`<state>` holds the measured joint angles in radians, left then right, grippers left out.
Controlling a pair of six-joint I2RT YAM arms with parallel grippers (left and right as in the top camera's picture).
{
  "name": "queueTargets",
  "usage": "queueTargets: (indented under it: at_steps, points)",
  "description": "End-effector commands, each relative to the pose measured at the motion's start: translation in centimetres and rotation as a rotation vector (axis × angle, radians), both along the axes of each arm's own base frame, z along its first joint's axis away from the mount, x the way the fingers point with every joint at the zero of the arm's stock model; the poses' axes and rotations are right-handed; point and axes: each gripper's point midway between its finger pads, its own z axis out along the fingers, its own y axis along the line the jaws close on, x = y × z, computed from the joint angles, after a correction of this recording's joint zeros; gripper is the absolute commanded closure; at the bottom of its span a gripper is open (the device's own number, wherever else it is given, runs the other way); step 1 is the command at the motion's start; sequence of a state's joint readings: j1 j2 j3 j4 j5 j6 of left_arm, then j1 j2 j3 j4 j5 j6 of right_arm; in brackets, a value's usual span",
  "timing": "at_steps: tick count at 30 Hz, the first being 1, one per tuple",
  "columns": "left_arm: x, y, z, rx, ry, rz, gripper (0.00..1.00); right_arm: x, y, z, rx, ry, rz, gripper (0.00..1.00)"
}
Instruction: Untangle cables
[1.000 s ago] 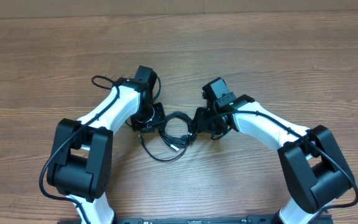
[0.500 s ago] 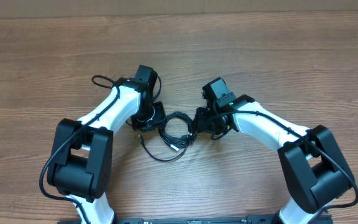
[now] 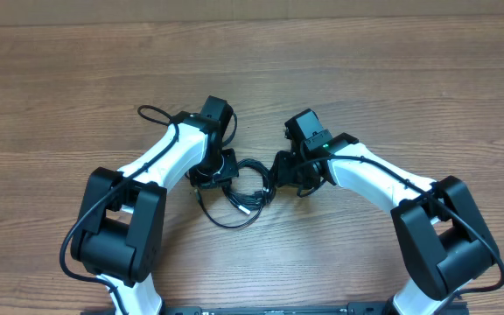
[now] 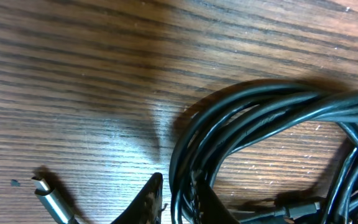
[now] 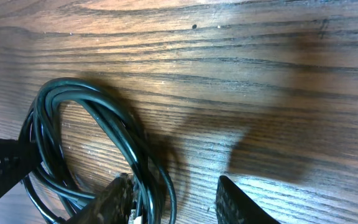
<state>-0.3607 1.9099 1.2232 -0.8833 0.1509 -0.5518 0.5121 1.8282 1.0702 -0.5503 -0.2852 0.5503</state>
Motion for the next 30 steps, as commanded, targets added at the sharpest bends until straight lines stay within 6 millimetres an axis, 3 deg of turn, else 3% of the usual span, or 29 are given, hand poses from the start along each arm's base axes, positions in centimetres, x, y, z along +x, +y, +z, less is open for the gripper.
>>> queueTargets:
  at_steps: [1, 12, 14, 16, 21, 25, 30]
  points:
    - [-0.4, 0.4, -0.4, 0.036, 0.005, -0.004, 0.83, -0.4, 0.1, -0.2, 0.002, 0.008, 0.003, 0.58]
    - [-0.5, 1.2, -1.0, 0.078, -0.007, 0.022, 0.80, -1.3, 0.8, -0.2, 0.008, 0.013, 0.058, 0.58]
    - [-0.7, 1.3, -1.3, 0.078, -0.001, 0.041, 0.84, -1.7, 1.3, -0.2, 0.008, 0.013, 0.073, 0.58]
    - [-0.8, 1.3, -1.3, 0.079, 0.004, 0.044, 0.96, -1.9, 1.6, -0.2, 0.003, 0.010, 0.085, 0.62]
    - [-0.4, 1.3, -1.2, 0.069, -0.017, -0.054, 0.96, -1.9, 1.6, -0.2, -0.006, 0.007, 0.082, 0.61]
    - [0.2, -1.1, 0.1, -0.137, -0.029, -0.205, 0.96, -1.9, 1.5, -0.3, -0.007, 0.007, 0.081, 0.58]
    - [1.1, -4.2, 3.6, -0.479, -0.091, -0.349, 0.96, -1.9, 1.5, -0.3, -0.007, 0.006, 0.081, 0.59]
